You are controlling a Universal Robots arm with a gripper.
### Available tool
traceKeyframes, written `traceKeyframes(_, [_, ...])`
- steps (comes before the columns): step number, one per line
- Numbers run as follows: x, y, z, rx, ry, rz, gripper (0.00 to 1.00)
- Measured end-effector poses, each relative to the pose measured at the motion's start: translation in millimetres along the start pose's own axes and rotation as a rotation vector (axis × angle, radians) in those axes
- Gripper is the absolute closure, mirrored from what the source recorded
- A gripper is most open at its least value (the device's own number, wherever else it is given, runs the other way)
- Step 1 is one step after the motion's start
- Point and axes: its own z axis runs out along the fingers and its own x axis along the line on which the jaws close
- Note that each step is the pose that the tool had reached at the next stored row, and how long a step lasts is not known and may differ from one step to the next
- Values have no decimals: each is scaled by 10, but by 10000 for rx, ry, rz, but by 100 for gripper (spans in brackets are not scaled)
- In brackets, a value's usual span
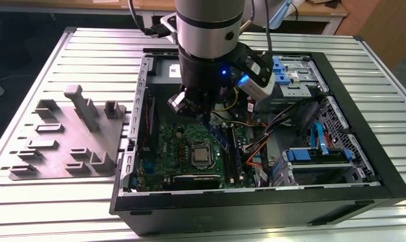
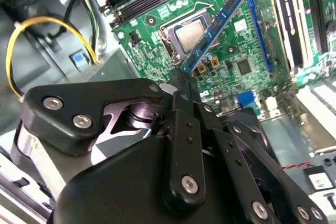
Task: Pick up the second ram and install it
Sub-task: 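Insert the second ram into the second slot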
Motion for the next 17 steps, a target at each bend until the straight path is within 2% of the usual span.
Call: traceKeyframes(17, [3,-2,42,208,-136,3079,89])
